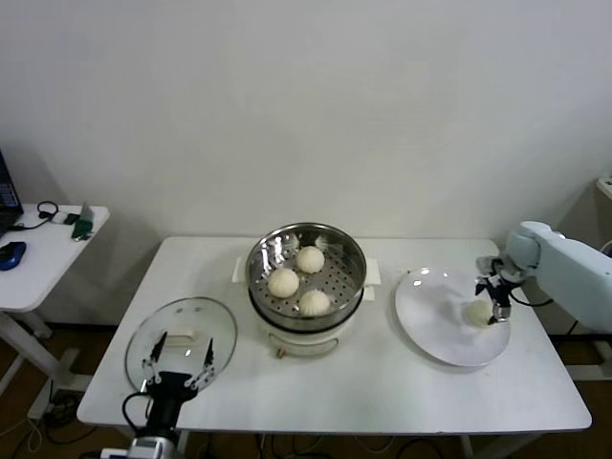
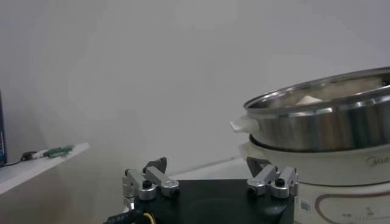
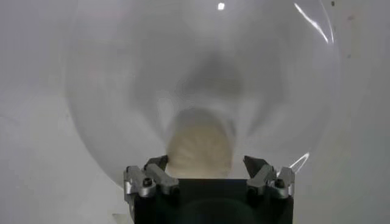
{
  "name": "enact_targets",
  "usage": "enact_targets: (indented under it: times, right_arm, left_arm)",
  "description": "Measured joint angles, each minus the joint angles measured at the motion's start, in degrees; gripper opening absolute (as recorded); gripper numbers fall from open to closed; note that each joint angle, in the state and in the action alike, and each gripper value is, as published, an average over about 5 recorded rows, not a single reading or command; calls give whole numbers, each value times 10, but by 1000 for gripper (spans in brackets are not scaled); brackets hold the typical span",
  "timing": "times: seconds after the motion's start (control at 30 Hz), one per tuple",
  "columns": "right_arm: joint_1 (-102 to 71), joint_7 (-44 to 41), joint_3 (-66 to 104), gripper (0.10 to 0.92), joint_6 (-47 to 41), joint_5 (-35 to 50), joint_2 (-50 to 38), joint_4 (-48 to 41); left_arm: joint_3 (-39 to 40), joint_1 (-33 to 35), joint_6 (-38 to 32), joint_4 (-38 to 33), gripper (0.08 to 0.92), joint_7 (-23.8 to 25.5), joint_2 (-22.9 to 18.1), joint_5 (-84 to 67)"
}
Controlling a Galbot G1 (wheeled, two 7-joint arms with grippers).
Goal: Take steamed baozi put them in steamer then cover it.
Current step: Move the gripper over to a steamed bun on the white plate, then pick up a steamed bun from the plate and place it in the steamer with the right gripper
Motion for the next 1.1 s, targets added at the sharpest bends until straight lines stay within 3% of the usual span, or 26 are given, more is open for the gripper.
enact_targets:
  times: [0.47, 1.1]
  right_arm:
    - [-7, -15, -5, 820, 6, -8, 22, -31]
    - [-1, -11, 5, 679, 6, 5, 32, -43]
  left_arm:
    - [-1, -1, -1, 4, 823, 0, 0, 0]
    - [1, 0, -1, 3, 823, 0, -1, 1]
